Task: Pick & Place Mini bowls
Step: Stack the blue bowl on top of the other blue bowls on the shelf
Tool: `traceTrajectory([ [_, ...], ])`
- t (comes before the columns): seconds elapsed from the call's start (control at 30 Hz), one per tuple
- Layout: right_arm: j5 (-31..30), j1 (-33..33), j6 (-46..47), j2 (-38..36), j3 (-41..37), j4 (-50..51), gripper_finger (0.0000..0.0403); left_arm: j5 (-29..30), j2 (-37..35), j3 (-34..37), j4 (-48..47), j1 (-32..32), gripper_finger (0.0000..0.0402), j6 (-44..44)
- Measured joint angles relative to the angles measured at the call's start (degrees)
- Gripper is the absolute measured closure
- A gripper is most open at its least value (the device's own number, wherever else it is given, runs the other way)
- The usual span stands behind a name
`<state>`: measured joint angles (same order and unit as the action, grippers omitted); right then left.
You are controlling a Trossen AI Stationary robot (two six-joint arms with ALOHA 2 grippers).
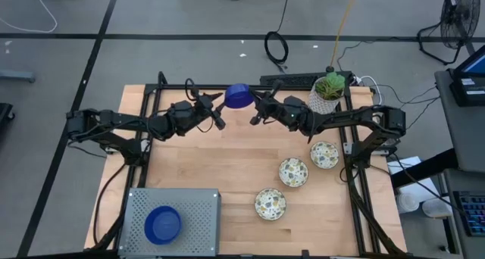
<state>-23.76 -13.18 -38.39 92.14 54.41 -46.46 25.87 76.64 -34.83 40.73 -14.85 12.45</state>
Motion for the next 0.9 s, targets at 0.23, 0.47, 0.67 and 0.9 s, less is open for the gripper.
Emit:
traceTrajectory([
  [0.23,1.8,1.2,0.0,0.0,0.0,-0.2,0.0403,1.0,0.0,0.0,-0.1,0.0,0.0252,0.8],
  [0.47,4.3,2.4,-0.8,0.0,0.0,-0.9,0.0402,1.1,0.0,0.0,-0.1,0.0,0.0256,0.8],
  [0.67,3.6,2.4,-0.8,0.0,0.0,-0.5,0.0402,2.2,0.0,0.0,-0.1,-0.1,0.033,0.8],
  [0.9,4.5,2.2,1.9,0.0,0.2,1.3,0.0392,4.5,0.0,0.0,-0.3,0.0,0.0388,-0.5],
])
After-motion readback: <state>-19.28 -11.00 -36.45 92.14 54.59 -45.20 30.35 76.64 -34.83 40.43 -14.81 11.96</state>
